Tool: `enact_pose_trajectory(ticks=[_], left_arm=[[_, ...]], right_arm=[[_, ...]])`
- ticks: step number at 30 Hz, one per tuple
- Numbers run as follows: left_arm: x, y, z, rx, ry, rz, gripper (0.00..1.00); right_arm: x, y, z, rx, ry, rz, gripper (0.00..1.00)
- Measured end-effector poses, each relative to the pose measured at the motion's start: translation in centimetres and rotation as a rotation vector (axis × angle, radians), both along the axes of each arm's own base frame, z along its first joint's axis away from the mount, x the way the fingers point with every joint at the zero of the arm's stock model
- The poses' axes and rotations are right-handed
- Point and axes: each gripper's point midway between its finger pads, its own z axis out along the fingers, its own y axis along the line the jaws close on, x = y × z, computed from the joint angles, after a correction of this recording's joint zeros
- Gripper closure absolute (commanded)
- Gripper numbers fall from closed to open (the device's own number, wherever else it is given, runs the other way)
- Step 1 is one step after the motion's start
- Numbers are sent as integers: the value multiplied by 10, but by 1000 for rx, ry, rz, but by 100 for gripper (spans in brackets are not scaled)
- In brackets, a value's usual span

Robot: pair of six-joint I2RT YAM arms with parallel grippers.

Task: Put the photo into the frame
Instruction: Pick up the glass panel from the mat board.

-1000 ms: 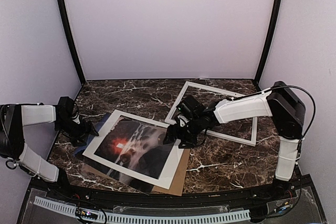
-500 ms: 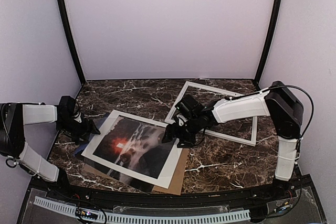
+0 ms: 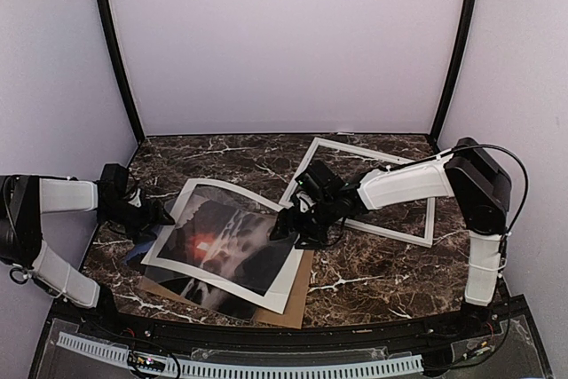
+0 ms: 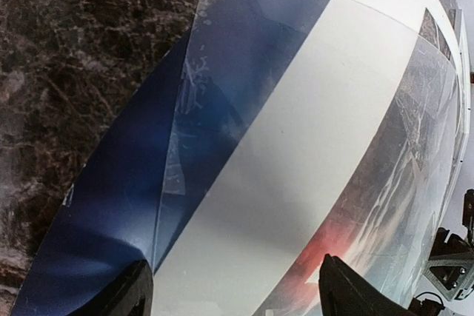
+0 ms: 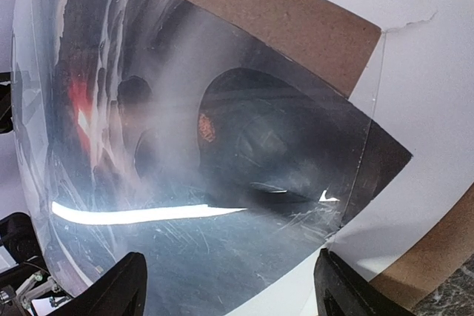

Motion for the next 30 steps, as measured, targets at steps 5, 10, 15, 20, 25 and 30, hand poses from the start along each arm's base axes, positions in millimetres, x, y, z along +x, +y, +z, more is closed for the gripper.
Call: enact_pose_trajectory(ticks=[5, 10, 15, 20, 25, 30], left_arm=[[-4, -6, 2, -36, -16, -16, 18], [-8, -10, 6, -51, -27, -26, 16], [-10, -14, 13, -69, -44, -37, 15], [-10, -16, 21, -81, -68, -45, 14], [-12, -18, 26, -90, -77, -56, 12], [-14, -19, 29, -92, -84, -65, 9]], right_arm=[[0, 0, 0, 2, -2, 0, 21], [1, 1, 0, 8, -7, 1, 21], [1, 1, 0, 9, -11, 4, 21], [1, 1, 0, 8, -15, 9, 21], [1, 1, 0, 7, -18, 13, 21], [1, 1, 0, 6, -19, 16, 21]])
